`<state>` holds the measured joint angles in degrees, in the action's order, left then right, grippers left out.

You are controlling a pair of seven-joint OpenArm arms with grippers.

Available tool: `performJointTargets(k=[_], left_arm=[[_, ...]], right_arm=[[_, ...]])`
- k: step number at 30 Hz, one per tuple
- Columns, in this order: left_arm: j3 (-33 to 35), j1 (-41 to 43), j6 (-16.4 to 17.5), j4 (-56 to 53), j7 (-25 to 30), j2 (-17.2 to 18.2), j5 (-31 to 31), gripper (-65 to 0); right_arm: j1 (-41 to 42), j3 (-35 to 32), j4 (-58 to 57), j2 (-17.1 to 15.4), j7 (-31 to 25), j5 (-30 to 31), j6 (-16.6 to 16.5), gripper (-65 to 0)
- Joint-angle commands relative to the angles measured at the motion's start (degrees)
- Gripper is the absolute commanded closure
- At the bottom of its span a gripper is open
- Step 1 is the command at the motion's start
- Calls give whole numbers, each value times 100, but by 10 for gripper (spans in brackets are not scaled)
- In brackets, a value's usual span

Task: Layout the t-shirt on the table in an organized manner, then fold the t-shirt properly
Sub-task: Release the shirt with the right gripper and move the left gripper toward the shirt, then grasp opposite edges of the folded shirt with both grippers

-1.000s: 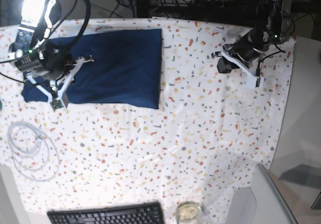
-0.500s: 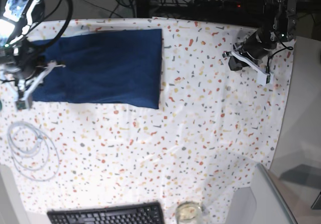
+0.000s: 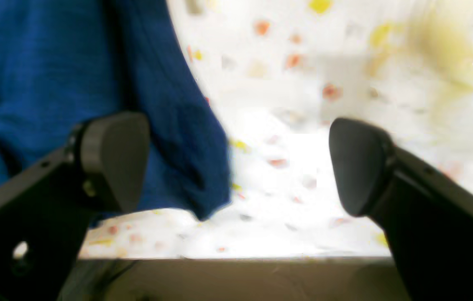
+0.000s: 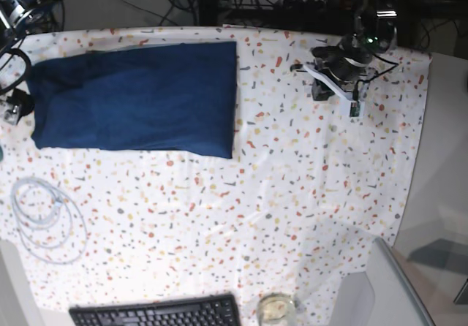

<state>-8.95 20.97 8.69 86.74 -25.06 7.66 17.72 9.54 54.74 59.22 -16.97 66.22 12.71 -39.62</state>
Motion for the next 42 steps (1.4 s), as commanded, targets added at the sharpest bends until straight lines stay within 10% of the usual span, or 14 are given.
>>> performJointTargets(k=[1, 7, 20, 42], left_arm=[[-41, -18, 120, 51, 242, -6, -62, 0], [-50, -88, 823, -89, 409, -261, -158, 0], [548, -431, 823, -318, 418, -349, -158, 0], [2121, -1231, 806, -1733, 1271, -559, -158, 0]], right_arm=[[-9, -169, 25, -180, -33, 430, -38, -650], [-413, -942, 219, -320, -41, 2056, -38, -650], [-405, -1795, -749, -479, -1263, 2083, -38, -650], [-774, -1980, 34, 172, -375, 2109, -38, -650]])
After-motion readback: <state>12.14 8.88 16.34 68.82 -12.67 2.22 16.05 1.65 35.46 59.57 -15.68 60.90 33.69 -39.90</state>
